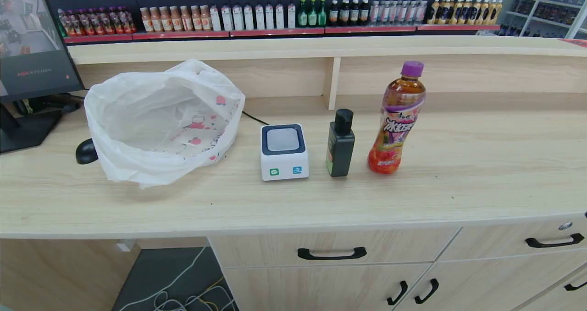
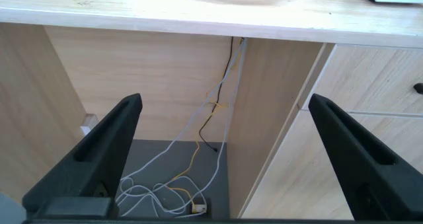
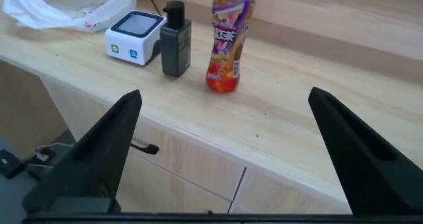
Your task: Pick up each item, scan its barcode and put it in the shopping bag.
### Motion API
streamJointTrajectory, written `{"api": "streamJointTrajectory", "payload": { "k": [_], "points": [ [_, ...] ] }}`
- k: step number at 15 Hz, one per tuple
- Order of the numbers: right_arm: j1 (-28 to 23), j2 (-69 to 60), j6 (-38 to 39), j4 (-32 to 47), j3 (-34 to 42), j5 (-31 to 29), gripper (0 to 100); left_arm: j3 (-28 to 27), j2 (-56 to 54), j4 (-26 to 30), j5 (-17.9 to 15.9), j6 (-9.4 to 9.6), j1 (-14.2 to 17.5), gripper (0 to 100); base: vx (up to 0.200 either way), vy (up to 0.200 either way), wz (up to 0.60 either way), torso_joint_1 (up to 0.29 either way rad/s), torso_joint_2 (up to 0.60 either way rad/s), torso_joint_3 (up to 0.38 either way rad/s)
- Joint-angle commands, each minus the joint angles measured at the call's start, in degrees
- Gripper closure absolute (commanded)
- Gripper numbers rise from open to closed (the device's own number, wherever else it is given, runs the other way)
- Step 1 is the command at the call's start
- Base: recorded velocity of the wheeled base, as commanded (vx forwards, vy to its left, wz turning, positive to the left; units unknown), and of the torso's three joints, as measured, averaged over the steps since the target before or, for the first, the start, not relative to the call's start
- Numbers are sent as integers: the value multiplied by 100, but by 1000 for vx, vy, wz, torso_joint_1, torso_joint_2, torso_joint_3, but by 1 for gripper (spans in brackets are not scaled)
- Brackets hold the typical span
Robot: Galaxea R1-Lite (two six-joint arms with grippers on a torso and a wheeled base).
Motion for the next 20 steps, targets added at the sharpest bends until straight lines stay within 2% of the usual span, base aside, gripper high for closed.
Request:
{"api": "streamJointTrajectory", "payload": {
  "k": [1, 4, 5, 7, 10, 13, 18, 19, 20],
  "points": [
    [573, 1078, -43, -476, -65, -18, 0, 0, -2, 0, 0, 0, 0, 0, 0, 0, 0, 0, 0, 0],
    [871, 1975, -245, -1223, -267, -80, 0, 0, -2, 0, 0, 0, 0, 0, 0, 0, 0, 0, 0, 0],
    [1047, 2177, -272, -1399, -293, -273, 0, 0, -2, 0, 0, 0, 0, 0, 0, 0, 0, 0, 0, 0],
    [1724, 2476, -149, -1452, -451, -1011, 0, 0, -2, 0, 0, 0, 0, 0, 0, 0, 0, 0, 0, 0],
    [2761, 2828, -78, -1469, -443, -1802, 0, 0, -2, 0, 0, 0, 0, 0, 0, 0, 0, 0, 0, 0],
    [2937, 3390, -78, -1715, -618, -1961, 0, 0, -2, 0, 0, 0, 0, 0, 0, 0, 0, 0, 0, 0],
    [3007, 4963, 185, -3860, -873, -2145, 0, 0, -2, 0, 0, 0, 0, 0, 0, 0, 0, 0, 0, 0],
    [3095, 5069, 212, -3974, -900, -2233, 0, 0, -2, 0, 0, 0, 0, 0, 0, 0, 0, 0, 0, 0],
    [3403, 5332, 493, -4159, -926, -2479, 0, 0, -2, 0, 0, 0, 0, 0, 0, 0, 0, 0, 0, 0]
  ]
}}
